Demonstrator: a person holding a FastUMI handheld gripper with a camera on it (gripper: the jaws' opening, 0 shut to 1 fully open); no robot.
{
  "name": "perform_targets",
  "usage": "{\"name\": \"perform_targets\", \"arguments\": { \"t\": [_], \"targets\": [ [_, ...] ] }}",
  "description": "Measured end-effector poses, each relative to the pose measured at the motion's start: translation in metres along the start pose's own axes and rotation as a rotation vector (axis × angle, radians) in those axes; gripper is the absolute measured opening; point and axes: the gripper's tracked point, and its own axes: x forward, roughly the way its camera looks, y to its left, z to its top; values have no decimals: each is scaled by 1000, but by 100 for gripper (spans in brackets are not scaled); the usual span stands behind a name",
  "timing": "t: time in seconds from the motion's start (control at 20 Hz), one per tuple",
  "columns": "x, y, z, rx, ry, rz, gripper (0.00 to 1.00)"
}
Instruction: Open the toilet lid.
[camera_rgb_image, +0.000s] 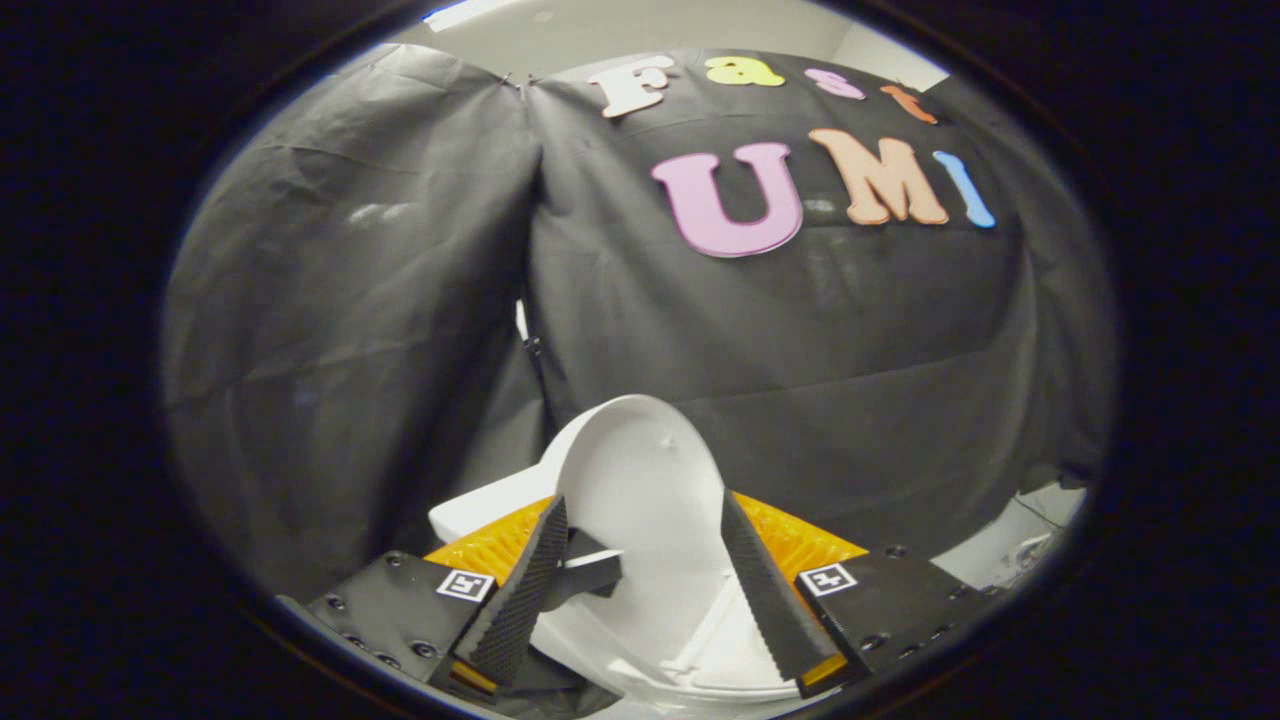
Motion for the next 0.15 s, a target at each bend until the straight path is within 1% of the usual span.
{"name": "perform_targets", "arguments": {
  "t": [0.15],
  "targets": [
    [-10,-48,40,-20,-79,-86,93]
  ]
}}
